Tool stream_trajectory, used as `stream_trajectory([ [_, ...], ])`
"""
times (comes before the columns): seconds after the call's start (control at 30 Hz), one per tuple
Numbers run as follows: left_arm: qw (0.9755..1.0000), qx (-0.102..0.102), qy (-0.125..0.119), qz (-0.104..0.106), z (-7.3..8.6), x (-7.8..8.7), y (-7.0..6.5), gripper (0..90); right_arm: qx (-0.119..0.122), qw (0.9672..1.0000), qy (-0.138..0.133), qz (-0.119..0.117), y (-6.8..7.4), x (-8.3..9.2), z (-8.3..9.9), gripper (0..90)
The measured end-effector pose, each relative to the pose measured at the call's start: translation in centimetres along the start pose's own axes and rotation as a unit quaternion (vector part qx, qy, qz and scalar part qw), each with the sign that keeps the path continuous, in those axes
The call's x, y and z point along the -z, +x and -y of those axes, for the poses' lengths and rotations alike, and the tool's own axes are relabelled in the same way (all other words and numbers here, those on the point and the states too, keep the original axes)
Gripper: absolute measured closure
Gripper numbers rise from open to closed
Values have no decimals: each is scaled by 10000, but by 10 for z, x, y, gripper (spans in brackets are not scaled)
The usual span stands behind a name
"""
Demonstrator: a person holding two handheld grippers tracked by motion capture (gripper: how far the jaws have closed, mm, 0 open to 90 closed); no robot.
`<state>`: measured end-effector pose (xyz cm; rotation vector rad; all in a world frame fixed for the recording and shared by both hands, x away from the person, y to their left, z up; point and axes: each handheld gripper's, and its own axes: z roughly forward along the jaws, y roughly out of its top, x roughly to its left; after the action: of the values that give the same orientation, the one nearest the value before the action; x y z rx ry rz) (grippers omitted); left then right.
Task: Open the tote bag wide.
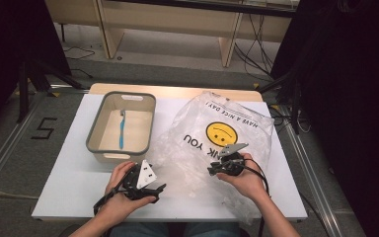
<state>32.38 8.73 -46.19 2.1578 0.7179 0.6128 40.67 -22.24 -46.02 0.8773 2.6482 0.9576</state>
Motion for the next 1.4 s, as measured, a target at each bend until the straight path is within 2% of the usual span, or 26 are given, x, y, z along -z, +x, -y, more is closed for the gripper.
stream_trajectory([
  [0.13, 9999, -58, -40, 86, -5, -3, -6, 268, 4, 10000, 33, -4, 0, 0, -2, 888],
  [0.23, 9996, -166, -64, 229, -12, -8, -13, 298, -41, 10000, -15, 18, 1, 2, -3, 900],
  [0.33, 9987, -277, -72, 419, -22, -15, -21, 355, -6, 9997, -195, 112, 1, 9, -6, 900],
  [0.43, 9971, -381, 35, 658, -30, -28, -30, 428, -14, 9988, -408, 262, 3, 17, -10, 900],
  [0.5, 9953, -369, 149, 879, -34, -41, -36, 467, 13, 9979, -522, 383, 4, 22, -13, 900],
  [0.57, 9935, -456, 276, 1008, -38, -53, -41, 497, 24, 9966, -658, 504, 5, 29, -15, 900],
  [0.6, 9925, -437, 333, 1090, -40, -59, -43, 513, 57, 9957, -720, 578, 5, 32, -16, 900],
  [0.67, 9905, -315, 442, 1265, -44, -69, -45, 532, 76, 9935, -865, 735, 6, 38, -19, 900],
  [0.8, 9888, -243, 616, 1338, -46, -82, -47, 581, 174, 9878, -1101, 1084, 6, 53, -24, 900],
  [0.9, 9876, -179, 694, 1397, -46, -85, -47, 619, 222, 9823, -1312, 1322, 6, 61, -28, 900],
  [1.07, 9867, -40, 750, 1438, -46, -86, -46, 671, 244, 9740, -1602, 1583, 8, 72, -36, 900],
  [1.17, 9867, -67, 771, 1431, -47, -86, -47, 683, 276, 9694, -1755, 1691, 9, 76, -40, 900],
  [1.3, 9867, -86, 777, 1426, -47, -86, -48, 694, 278, 9649, -1894, 1795, 7, 81, -46, 900],
  [1.33, 9865, -110, 790, 1427, -47, -85, -48, 696, 279, 9628, -1979, 1820, 6, 82, -47, 900],
  [1.4, 9867, -109, 779, 1420, -47, -85, -48, 702, 219, 9619, -2040, 1808, 5, 83, -49, 900],
])
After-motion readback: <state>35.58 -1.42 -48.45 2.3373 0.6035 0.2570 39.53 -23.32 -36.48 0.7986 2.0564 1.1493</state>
